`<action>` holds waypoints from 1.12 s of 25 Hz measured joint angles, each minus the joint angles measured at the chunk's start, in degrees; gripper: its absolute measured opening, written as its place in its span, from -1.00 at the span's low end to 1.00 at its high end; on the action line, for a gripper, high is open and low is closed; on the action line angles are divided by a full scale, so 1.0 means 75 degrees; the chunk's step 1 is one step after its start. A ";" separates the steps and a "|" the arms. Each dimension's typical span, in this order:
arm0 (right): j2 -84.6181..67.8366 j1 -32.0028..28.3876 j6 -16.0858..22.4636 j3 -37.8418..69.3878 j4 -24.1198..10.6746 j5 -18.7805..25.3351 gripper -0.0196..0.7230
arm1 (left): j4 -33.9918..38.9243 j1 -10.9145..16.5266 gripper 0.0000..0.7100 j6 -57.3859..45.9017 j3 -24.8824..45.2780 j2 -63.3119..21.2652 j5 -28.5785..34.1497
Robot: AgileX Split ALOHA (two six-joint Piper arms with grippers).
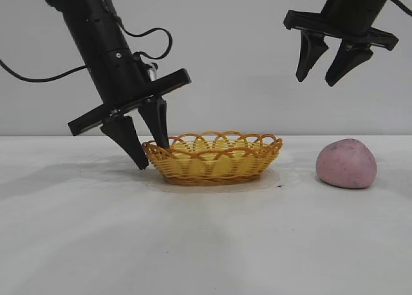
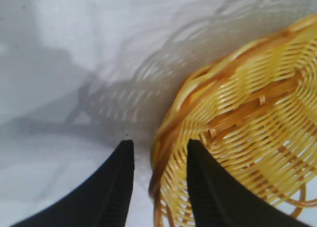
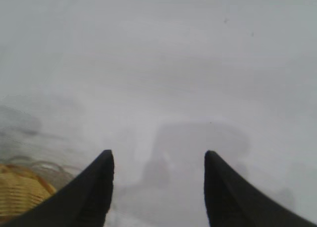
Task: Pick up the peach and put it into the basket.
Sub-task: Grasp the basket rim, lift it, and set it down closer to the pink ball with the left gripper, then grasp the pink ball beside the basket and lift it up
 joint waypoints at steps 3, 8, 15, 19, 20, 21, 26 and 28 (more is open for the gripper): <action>0.0000 0.0000 -0.0003 0.0000 0.0000 0.0000 0.02 | 0.0243 0.0000 -0.22 0.0000 -0.0364 0.0000 0.0455; 0.0000 0.0000 -0.0016 0.0000 0.0000 0.0000 0.02 | 0.0929 0.0000 0.41 0.0000 -0.1024 0.0000 0.0577; 0.0000 0.0000 -0.0016 0.0000 0.0000 0.0133 0.02 | 0.2552 0.0000 0.43 -0.0107 -0.1549 0.0000 0.0673; 0.0000 0.0000 -0.0016 0.0000 0.0000 0.0162 0.02 | 0.3145 0.0126 0.40 -0.0262 -0.1549 0.0000 0.0686; 0.0000 0.0000 -0.0016 0.0000 0.0000 0.0162 0.02 | 0.3167 0.0217 0.40 -0.0262 -0.1549 0.0000 0.0686; 0.0000 0.0000 -0.0016 0.0000 0.0000 0.0162 0.02 | 0.3185 0.0327 0.40 -0.0262 -0.1549 0.0000 0.0686; 0.0000 0.0000 -0.0016 0.0000 0.0000 0.0176 0.02 | 0.3312 0.0953 0.40 -0.0262 -0.1549 0.0000 0.0686; 0.0000 0.0000 -0.0016 0.0000 0.0000 0.0223 0.02 | 0.3382 0.1208 0.40 -0.0262 -0.1549 -0.0003 0.0686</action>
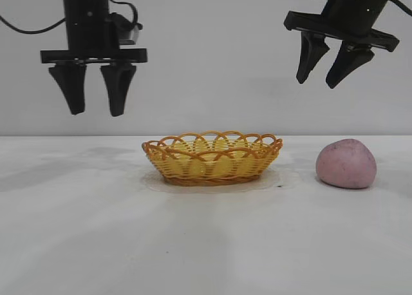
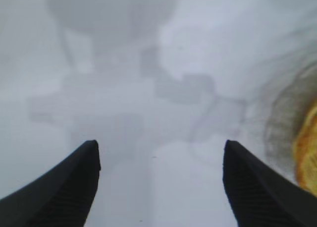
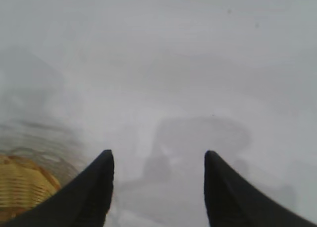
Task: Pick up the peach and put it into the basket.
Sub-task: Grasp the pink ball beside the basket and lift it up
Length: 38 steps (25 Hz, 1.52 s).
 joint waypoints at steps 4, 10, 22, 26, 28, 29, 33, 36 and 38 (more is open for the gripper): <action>0.0000 0.0000 0.0000 0.0000 0.0000 0.0016 0.02 | 0.0103 0.0417 0.40 0.0000 0.0295 -0.0212 0.0000; 0.0000 0.0000 0.0000 0.0000 0.0000 0.0016 0.02 | 0.0546 0.0735 0.40 0.0000 0.1381 -0.0933 0.0000; 0.0000 0.0000 0.0000 0.0000 0.0000 0.0048 0.02 | 0.0680 0.0859 0.40 -0.0200 0.4571 -0.3666 -0.0015; 0.0000 0.0000 0.0000 0.0000 0.0000 0.0063 0.02 | 0.0493 0.0859 0.40 -0.0216 0.5846 -0.4904 -0.0098; 0.0000 0.0000 0.0000 0.0000 0.0000 0.0063 0.02 | 0.0438 0.0859 0.40 -0.0219 0.6573 -0.5648 -0.0306; 0.0000 0.0000 0.0000 0.0000 0.0000 0.0063 0.02 | 0.0421 0.0859 0.40 -0.0232 0.6878 -0.5965 -0.0392; 0.0000 0.0000 0.0000 0.0000 0.0000 0.0089 0.02 | 0.0235 0.0859 0.40 -0.0248 0.8133 -0.7325 -0.0613; 0.0000 0.0000 0.0000 0.0000 0.0000 0.0110 0.02 | 0.0072 0.0859 0.40 -0.0248 0.8880 -0.8200 -0.0613; 0.0000 0.0000 0.0000 0.0000 0.0000 0.0126 0.02 | 0.0049 0.0859 0.40 -0.0248 0.9339 -0.8813 -0.0613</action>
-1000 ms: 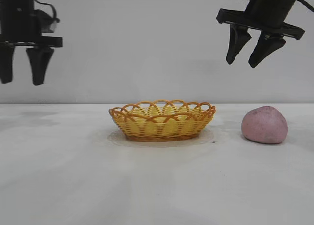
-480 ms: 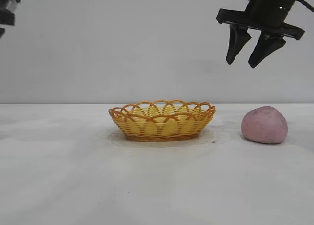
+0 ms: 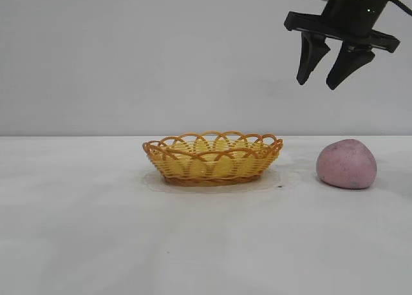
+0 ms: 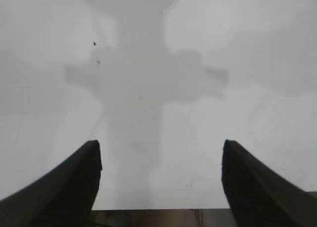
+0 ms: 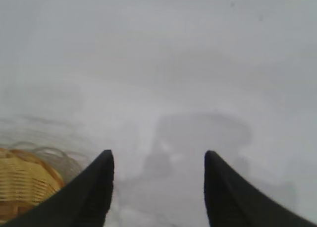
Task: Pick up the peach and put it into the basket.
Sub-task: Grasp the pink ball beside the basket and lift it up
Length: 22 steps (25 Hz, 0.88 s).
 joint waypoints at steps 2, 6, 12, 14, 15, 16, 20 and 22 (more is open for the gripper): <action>0.0000 0.0000 0.0000 0.0000 0.0000 0.0000 0.02 | -0.0049 0.0000 0.40 0.0000 0.0347 -0.0579 0.0000; 0.0000 0.0000 0.0000 0.0000 0.0000 0.0015 0.02 | -0.0300 0.0000 0.40 0.0037 0.0918 -0.1933 0.0000; 0.0000 0.0000 0.0000 0.0000 0.0000 0.0099 0.02 | -0.0351 0.0000 0.40 0.0085 0.1770 -0.4362 -0.0031; 0.0000 0.0000 0.0000 0.0000 0.0000 0.0099 0.02 | -0.0351 0.0000 0.40 0.0103 0.2022 -0.5259 -0.0060; 0.0000 0.0000 0.0000 0.0000 0.0000 0.0099 0.02 | -0.0351 0.0000 0.40 0.0114 0.2120 -0.5637 -0.0064; 0.0000 0.0000 0.0000 0.0000 0.0000 0.0099 0.02 | -0.0351 0.0000 0.40 0.0114 0.2204 -0.6091 -0.0078; 0.0000 0.0000 0.0000 0.0000 0.0000 0.0084 0.02 | -0.0368 0.0000 0.40 0.0114 0.2443 -0.7732 -0.0078; 0.0000 0.0000 0.0000 0.0000 0.0000 0.0017 0.02 | -0.0368 0.0000 0.40 0.0119 0.2461 -0.8394 -0.0086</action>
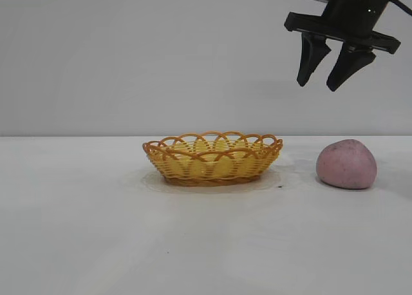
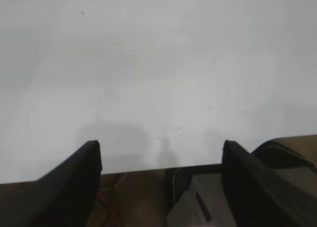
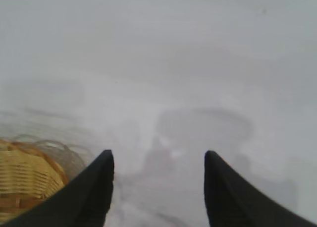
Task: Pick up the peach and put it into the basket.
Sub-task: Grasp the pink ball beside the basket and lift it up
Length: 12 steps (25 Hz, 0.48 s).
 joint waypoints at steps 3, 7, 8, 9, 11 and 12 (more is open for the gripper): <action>0.0013 0.0000 -0.0014 -0.0016 -0.0047 -0.0041 0.02 | 0.0000 0.0000 0.40 0.0000 0.0014 -0.0434 -0.0051; -0.0002 0.0000 -0.0028 -0.0015 -0.0299 0.0036 0.02 | 0.0000 0.0000 0.40 0.0013 0.0014 -0.0449 -0.0070; -0.0015 0.0000 -0.0028 -0.0015 -0.0358 0.0095 0.02 | 0.0000 0.0000 0.40 0.0013 0.0014 -0.0449 -0.0067; -0.0015 0.0000 -0.0028 -0.0019 -0.0425 0.0219 0.02 | 0.0000 0.0000 0.40 0.0013 0.0014 -0.0449 -0.0067; -0.0015 -0.0012 -0.0028 -0.0053 -0.0507 0.0483 0.02 | -0.0005 0.0000 0.40 0.0013 0.0014 -0.0449 -0.0067; -0.0015 -0.0012 -0.0028 -0.0064 -0.0541 0.0636 0.02 | -0.0005 0.0000 0.40 0.0013 0.0014 -0.0449 -0.0074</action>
